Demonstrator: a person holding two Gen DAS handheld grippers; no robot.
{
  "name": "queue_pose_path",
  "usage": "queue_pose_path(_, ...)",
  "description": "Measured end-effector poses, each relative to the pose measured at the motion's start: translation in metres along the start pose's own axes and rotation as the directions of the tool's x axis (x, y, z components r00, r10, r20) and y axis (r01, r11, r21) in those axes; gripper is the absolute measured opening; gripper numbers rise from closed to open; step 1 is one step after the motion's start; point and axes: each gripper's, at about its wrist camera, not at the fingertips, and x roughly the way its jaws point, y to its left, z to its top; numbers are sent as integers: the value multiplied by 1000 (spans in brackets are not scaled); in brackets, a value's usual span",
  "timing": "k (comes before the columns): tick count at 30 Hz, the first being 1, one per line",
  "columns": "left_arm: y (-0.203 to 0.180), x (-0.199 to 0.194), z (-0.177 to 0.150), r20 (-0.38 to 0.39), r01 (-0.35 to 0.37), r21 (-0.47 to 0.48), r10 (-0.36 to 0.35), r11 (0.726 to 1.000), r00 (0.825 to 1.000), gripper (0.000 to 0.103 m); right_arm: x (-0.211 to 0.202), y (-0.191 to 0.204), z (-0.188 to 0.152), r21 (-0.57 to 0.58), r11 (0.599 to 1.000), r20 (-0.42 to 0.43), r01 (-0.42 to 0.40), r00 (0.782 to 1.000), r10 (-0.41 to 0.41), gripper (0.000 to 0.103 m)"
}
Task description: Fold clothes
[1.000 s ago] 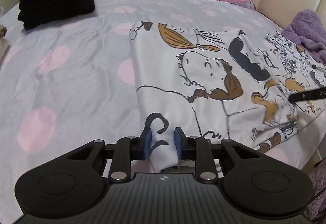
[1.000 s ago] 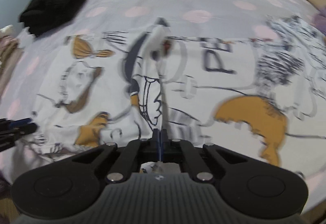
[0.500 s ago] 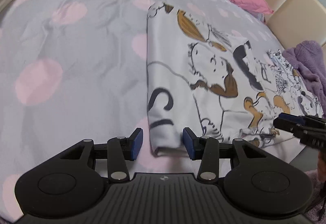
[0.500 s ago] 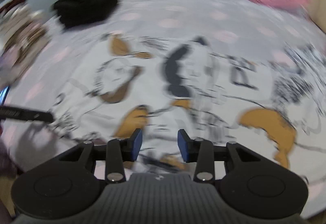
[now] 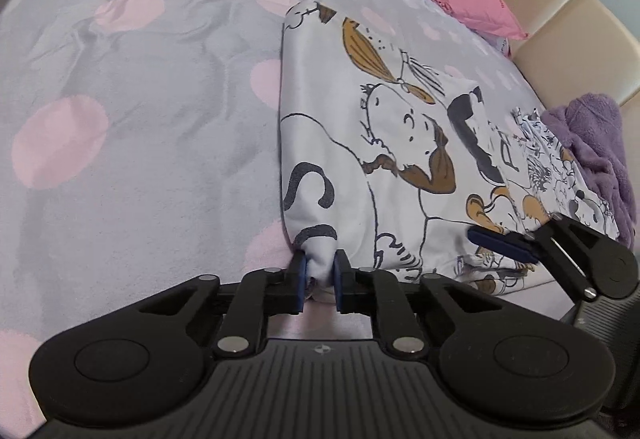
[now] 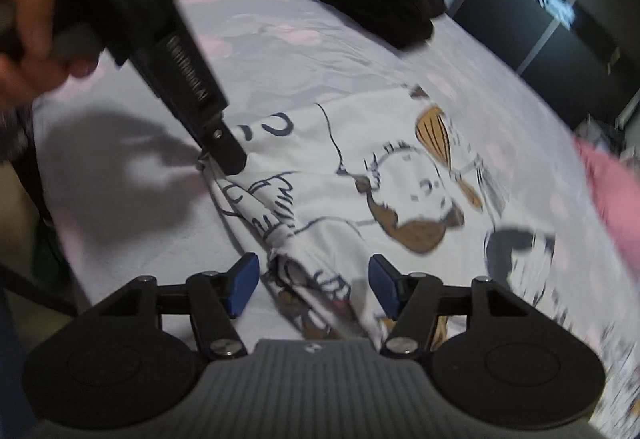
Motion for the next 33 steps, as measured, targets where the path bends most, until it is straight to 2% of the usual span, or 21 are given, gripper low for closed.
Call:
queue_pose_path(1,-1,-1,0,3,-3,9,3,1000,1000,10,3,2,1,-18,1000,-5,7,1000,-7,60)
queue_pose_path(2,-2,-1,0,2,-6,15,6,1000,1000,10,7,2,1,-22,1000,-17,3,1000,-3,48)
queue_pose_path(3,-2,-1,1,1,-8,16,8,1000,1000,10,11,2,2,-23,1000,-31,-3,1000,2,41)
queue_pose_path(5,-1,0,1,-4,-5,1,5,1000,1000,10,13,5,2,-43,999,-33,9,999,-10,41)
queue_pose_path(10,3,2,3,-11,16,-45,-16,999,1000,11,12,25,3,-176,982,-5,74,997,-76,42)
queue_pose_path(15,-1,-2,6,-15,25,-29,-26,999,1000,11,8,36,15,-205,978,43,38,999,-30,55)
queue_pose_path(23,-4,-9,12,-11,81,-48,-82,996,997,10,28,52,38,-265,961,41,74,997,-65,53)
queue_pose_path(25,-4,-9,15,-16,85,-49,-86,995,996,10,32,51,42,-268,960,45,84,996,-75,42)
queue_pose_path(26,-5,-9,16,-22,86,-40,-87,995,996,10,35,50,44,-268,959,40,92,996,-84,26)
queue_pose_path(27,-6,-8,19,-30,87,-26,-88,996,996,10,38,47,46,-265,959,32,99,995,-94,16)
queue_pose_path(30,-11,-9,28,-54,92,41,-89,995,995,11,37,36,51,-215,973,24,85,996,-81,13)
queue_pose_path(33,-18,-13,43,-90,101,178,-86,979,992,16,33,26,57,-154,986,22,62,998,-59,11)
